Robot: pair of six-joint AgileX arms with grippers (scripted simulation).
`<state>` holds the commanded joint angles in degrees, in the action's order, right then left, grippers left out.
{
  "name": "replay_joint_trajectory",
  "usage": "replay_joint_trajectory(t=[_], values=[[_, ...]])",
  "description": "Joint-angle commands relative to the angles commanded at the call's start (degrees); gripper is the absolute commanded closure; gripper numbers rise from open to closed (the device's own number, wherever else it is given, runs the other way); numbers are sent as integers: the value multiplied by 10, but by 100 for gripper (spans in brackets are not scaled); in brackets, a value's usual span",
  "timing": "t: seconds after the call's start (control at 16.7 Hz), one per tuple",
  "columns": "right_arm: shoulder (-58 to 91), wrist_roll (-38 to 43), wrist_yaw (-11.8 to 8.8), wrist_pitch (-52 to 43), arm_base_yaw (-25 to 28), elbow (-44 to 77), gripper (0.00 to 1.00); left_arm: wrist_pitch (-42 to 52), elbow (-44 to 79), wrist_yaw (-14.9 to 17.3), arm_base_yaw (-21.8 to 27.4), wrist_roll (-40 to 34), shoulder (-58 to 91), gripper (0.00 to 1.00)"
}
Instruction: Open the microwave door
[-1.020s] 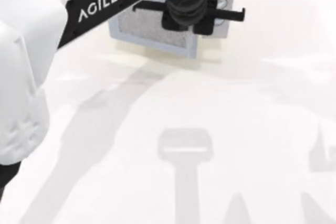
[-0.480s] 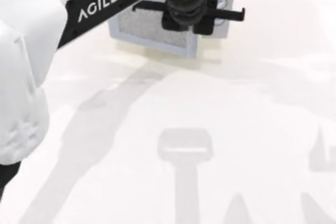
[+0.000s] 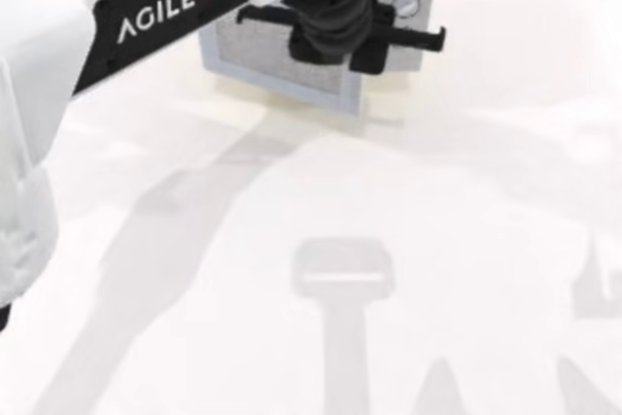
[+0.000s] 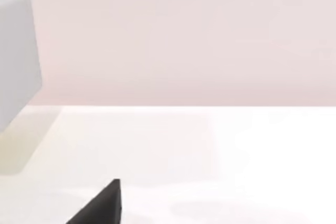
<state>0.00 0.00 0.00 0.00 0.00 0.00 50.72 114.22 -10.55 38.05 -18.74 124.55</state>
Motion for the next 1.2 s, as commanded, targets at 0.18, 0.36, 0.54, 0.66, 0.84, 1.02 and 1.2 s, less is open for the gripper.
replay_joint_trajectory(t=[0.18,0.36,0.54,0.66,0.84,1.02,1.2], values=[[0,0,0,0,0,0,0,-16,-34,10,-4,21,-20,100],[0,0,0,0,0,0,0,-17,-36,11,-4,22,-21,100],[0,0,0,0,0,0,0,-17,-36,11,-4,22,-21,100],[0,0,0,0,0,0,0,-17,-36,11,-4,22,-21,100],[0,0,0,0,0,0,0,-17,-36,11,-4,22,-21,100],[0,0,0,0,0,0,0,-17,-36,11,-4,22,-21,100],[0,0,0,0,0,0,0,-17,-36,11,-4,22,-21,100]])
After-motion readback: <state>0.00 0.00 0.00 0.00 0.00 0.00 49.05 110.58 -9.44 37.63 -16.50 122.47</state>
